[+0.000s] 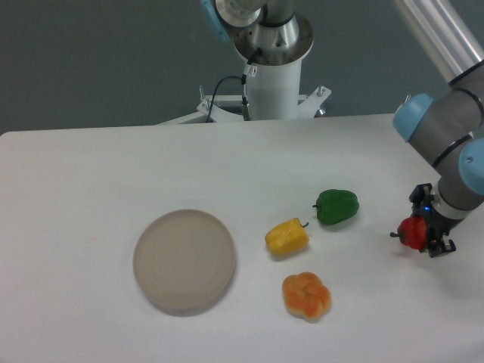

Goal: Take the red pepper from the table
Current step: 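Lift the gripped red pepper up off the table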

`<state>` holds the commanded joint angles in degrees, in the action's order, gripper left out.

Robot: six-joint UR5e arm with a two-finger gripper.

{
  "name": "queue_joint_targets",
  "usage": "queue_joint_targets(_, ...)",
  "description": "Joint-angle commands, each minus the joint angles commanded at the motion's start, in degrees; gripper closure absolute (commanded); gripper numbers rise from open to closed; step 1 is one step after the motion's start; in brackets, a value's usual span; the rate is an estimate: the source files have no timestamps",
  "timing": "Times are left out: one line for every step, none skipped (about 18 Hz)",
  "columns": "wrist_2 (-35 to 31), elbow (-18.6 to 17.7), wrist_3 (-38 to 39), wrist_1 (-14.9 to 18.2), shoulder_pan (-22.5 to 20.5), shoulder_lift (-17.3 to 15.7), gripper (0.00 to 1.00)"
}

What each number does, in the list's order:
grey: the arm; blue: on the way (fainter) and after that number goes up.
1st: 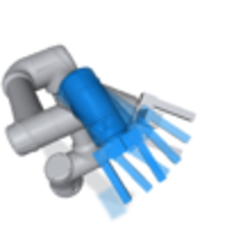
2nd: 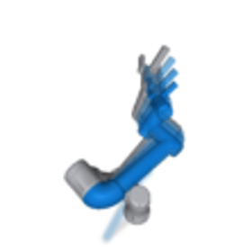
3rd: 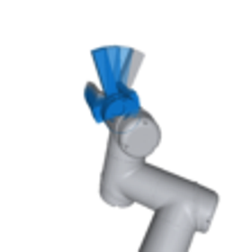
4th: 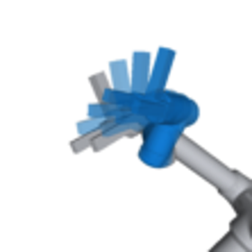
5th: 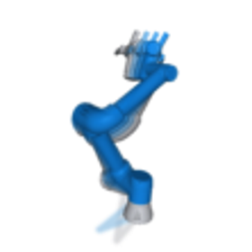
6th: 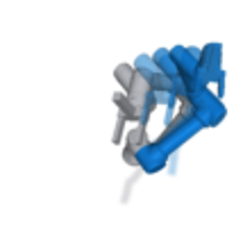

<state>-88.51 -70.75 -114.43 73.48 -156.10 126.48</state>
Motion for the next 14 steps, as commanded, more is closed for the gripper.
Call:
queue_joint_targets(0.26,0.00,0.17,0.00,0.70,-0.53,0.49)
queue_joint_targets(0.35,-0.26,0.70,0.09,1.49,-1.23,0.49)
queue_joint_targets(0.44,-0.26,1.57,0.17,2.02,-1.67,0.49)
queue_joint_targets(0.53,-0.35,3.15,0.78,3.24,-2.63,0.49)
queue_joint_targets(0.53,-0.44,4.38,0.88,4.12,-3.25,0.49)
queue_joint_targets(0.53,-0.70,6.05,1.14,5.09,-4.04,0.49)
queue_joint_targets(0.53,-0.88,7.80,1.32,6.14,-4.92,0.49)
queue_joint_targets(0.53,-1.14,9.56,1.93,7.11,-5.80,0.49)
queue_joint_targets(0.53,-1.49,11.41,2.37,7.99,-6.50,0.49)
queue_joint_targets(0.53,-1.84,13.51,2.37,8.96,-7.12,0.49)
queue_joint_targets(0.53,-2.28,15.71,2.37,9.75,-7.82,0.49)
queue_joint_targets(0.53,-2.37,17.47,2.37,10.28,-8.26,0.49)
queue_joint_targets(0.53,-2.55,18.71,2.37,10.72,-8.53,0.49)
queue_joint_targets(0.53,-2.64,19.42,2.29,11.16,-8.53,0.49)
